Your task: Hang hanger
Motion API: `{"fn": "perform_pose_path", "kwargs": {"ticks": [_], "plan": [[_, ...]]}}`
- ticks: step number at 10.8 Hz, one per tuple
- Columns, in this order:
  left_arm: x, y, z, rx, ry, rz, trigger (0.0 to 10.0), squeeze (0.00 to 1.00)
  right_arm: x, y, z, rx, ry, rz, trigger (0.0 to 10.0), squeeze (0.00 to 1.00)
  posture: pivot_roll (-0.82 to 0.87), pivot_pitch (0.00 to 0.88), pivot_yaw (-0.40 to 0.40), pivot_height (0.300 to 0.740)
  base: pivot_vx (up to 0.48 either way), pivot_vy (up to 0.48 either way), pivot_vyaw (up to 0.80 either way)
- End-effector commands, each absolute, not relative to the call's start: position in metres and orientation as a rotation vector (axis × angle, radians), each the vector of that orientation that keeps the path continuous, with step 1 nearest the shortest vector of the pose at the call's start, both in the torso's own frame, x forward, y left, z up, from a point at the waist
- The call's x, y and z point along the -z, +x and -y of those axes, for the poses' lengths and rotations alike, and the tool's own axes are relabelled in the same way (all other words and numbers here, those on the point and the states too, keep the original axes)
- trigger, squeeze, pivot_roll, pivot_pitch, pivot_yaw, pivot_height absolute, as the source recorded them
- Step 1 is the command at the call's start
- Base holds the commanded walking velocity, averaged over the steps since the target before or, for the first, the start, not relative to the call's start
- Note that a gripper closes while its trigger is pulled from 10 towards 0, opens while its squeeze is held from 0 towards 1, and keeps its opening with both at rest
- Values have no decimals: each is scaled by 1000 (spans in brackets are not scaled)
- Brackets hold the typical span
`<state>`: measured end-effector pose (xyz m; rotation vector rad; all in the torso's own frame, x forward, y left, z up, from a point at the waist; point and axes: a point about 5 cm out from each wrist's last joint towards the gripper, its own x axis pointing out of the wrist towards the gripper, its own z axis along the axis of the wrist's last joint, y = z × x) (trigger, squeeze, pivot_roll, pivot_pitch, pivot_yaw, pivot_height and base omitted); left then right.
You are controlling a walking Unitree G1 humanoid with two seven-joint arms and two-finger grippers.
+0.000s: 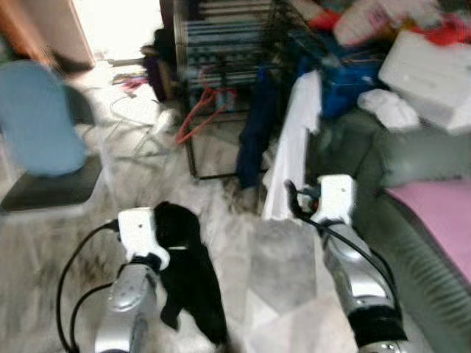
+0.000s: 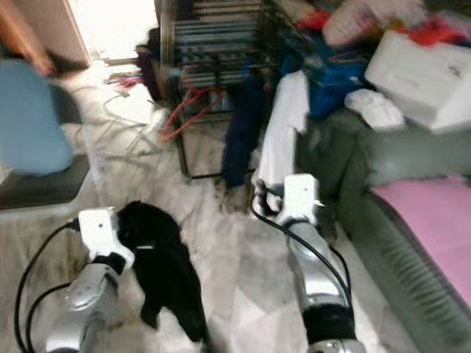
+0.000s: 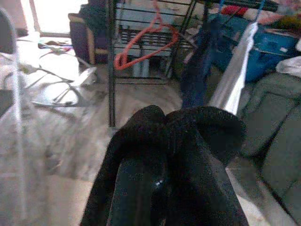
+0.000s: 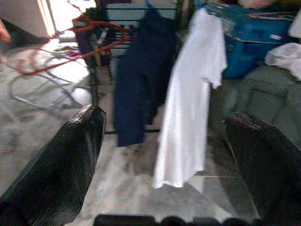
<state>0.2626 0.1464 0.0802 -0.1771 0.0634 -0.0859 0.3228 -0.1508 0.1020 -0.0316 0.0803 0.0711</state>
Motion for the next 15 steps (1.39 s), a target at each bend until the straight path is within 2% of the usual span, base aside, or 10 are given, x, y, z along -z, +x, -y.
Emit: {"fn": "perform_pose_path", "kwargs": {"ticks": [1,6,13,15], "plan": [[-87,267,-140,113,-176,-37,10000,0,-102,324,159,-47,-38,-82,10000,0,-52,0,31,740,368,307,0],[-83,269,-139,115,-177,-61,10000,0,-102,326,158,-45,-35,-76,10000,0,-54,0,36,740,310,362,0],[-82,272,-138,111,-165,-60,10000,0,-103,329,158,-46,-42,-70,10000,0,-56,0,34,740,69,418,0],[-83,271,-137,124,-173,-46,10000,0,-102,329,157,-48,-41,-71,10000,0,-54,0,32,740,0,0,0]]}}
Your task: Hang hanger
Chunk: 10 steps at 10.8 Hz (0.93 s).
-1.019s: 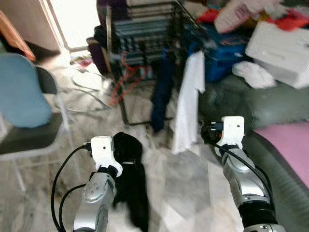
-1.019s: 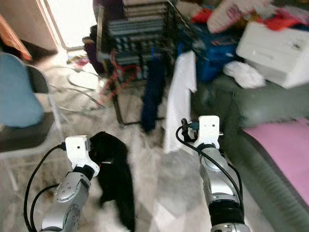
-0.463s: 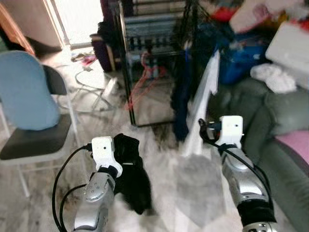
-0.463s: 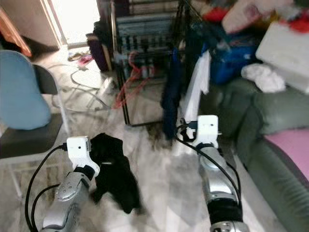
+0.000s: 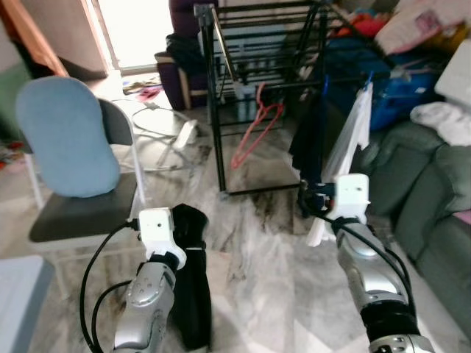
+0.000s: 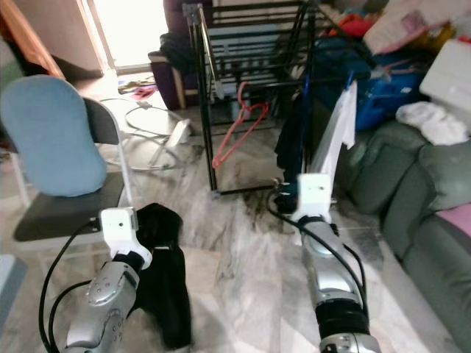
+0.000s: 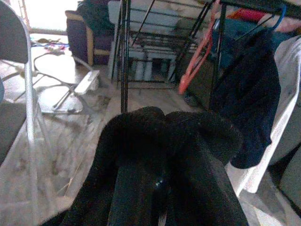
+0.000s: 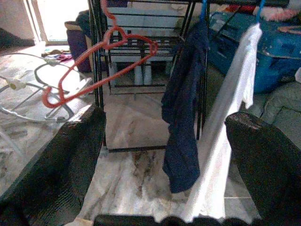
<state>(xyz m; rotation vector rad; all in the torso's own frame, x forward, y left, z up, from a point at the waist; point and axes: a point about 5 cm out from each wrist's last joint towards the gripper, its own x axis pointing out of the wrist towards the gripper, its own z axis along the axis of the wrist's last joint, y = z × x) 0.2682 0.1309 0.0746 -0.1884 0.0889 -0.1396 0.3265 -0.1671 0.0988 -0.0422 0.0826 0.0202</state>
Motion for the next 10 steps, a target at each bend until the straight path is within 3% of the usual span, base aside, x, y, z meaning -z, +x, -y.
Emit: {"fn": "perform_pose_path", "kwargs": {"ticks": [1,2,7,10], "plan": [[-83,270,-135,144,-189,-40,10000,0,-102,329,157,-50,-41,-72,10000,0,-55,0,33,740,0,0,0],[-84,269,-134,151,-192,-34,10000,0,-102,329,157,-50,-42,-71,10000,0,-56,0,33,740,0,0,-475],[-82,270,-130,155,-191,-36,10000,0,-103,328,158,-54,-55,-67,10000,0,-69,0,28,740,368,0,0],[-81,271,-128,155,-200,-41,10000,0,-104,329,159,-55,-59,-65,10000,0,-71,0,27,740,394,275,0]]}}
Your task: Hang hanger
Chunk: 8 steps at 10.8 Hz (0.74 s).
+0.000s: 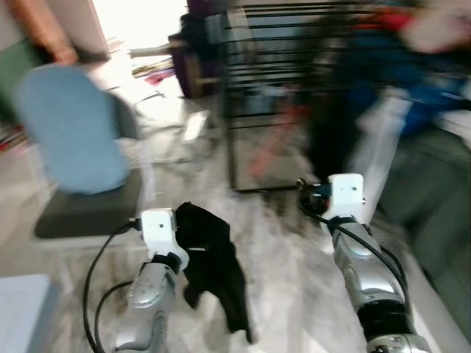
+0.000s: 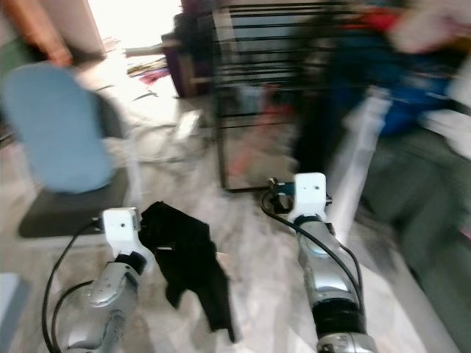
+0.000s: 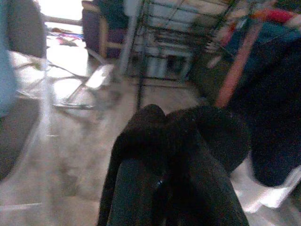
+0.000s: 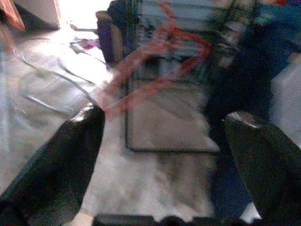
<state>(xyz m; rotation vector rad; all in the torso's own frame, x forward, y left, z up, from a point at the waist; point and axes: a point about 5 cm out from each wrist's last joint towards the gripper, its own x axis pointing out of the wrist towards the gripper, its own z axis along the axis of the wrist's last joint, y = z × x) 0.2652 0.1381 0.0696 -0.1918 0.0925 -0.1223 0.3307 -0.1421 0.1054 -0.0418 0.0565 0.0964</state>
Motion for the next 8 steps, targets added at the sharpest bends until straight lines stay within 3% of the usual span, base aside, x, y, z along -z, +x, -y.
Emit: {"fn": "perform_pose_path", "kwargs": {"ticks": [1,8], "plan": [[-81,271,-127,155,-200,-42,10000,0,-103,329,158,-56,-59,-65,10000,0,-71,0,27,740,390,281,0],[-82,272,-125,177,-185,-41,10000,0,-102,328,157,-47,-53,-66,10000,0,-69,0,37,740,388,282,0]]}}
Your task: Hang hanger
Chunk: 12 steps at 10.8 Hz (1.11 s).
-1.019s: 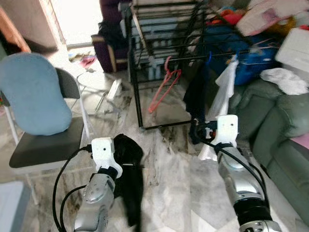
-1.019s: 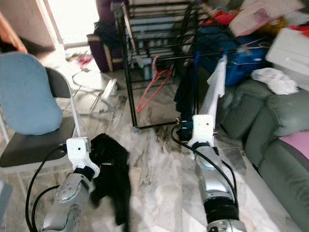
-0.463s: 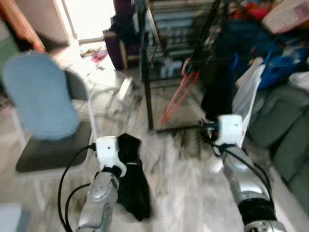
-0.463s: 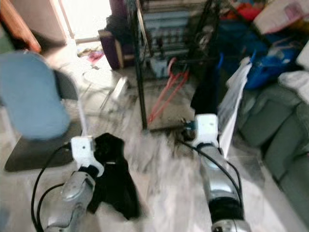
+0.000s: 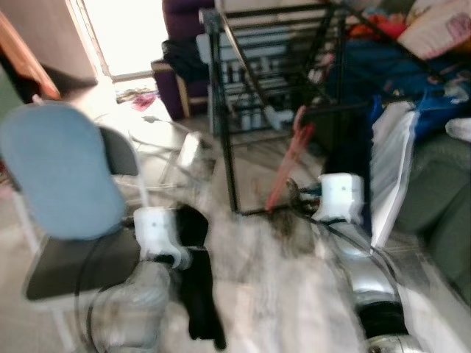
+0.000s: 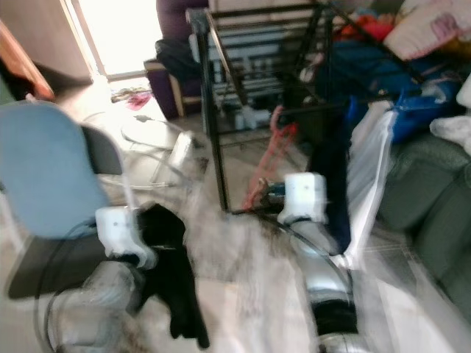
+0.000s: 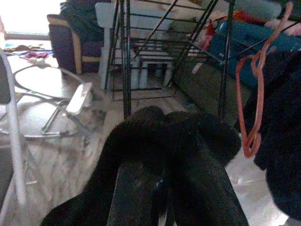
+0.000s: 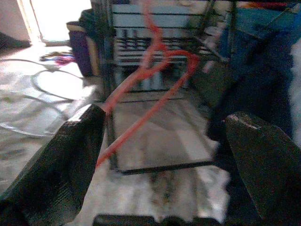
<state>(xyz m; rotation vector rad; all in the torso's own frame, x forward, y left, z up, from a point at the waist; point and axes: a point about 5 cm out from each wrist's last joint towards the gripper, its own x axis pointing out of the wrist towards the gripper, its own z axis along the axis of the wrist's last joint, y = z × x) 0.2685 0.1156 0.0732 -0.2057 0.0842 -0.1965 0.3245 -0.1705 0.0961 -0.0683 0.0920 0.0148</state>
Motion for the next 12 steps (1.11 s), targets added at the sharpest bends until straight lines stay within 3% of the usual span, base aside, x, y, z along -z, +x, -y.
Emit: {"fn": "perform_pose_path", "kwargs": {"ticks": [1,8,12], "plan": [[-81,272,-124,178,-175,-47,10000,0,-102,328,157,-44,-53,-66,10000,0,-68,0,36,740,416,0,0],[-82,266,-120,206,-211,-33,10000,0,-103,329,161,-18,-76,-75,10000,0,-77,0,24,740,0,0,-59],[-82,266,-118,212,-213,-31,10000,0,-105,331,161,-19,-79,-74,10000,0,-79,0,22,740,272,0,-167]]}}
